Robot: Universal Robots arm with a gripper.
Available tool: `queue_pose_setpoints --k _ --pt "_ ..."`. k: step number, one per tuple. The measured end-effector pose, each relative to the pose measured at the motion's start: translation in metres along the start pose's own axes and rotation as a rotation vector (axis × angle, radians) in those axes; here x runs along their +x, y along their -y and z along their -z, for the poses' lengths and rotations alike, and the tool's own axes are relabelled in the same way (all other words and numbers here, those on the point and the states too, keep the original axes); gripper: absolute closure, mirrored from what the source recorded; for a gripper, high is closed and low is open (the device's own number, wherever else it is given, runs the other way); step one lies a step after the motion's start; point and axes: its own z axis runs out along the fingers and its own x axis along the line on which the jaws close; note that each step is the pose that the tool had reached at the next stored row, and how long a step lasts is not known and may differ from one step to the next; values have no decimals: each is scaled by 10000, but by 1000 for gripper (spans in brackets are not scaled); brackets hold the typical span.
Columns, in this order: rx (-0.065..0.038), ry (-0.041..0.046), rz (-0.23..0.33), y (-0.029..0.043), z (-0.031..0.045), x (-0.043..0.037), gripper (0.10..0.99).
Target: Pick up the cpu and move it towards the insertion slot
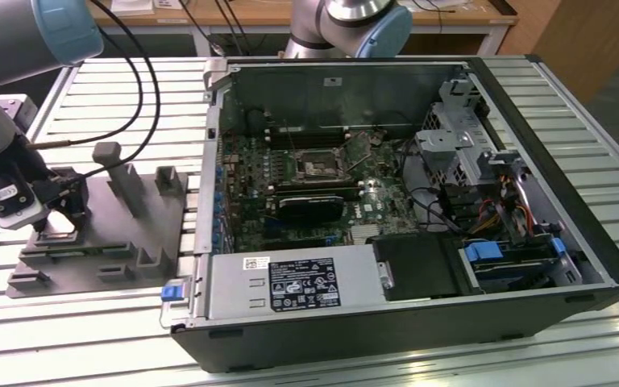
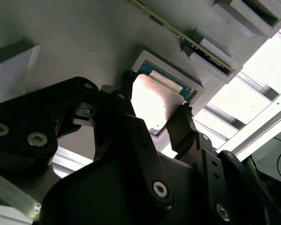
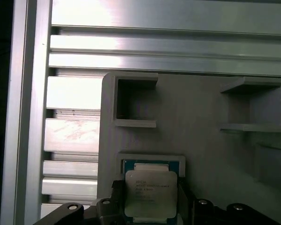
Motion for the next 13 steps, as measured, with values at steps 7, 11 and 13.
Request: queue_pose_setpoints --k 7,11,13 --pt "-1 1 0 -4 87 0 545" --pt "-2 2 0 -5 103 0 545" --pt "-5 -3 1 -5 113 0 545"
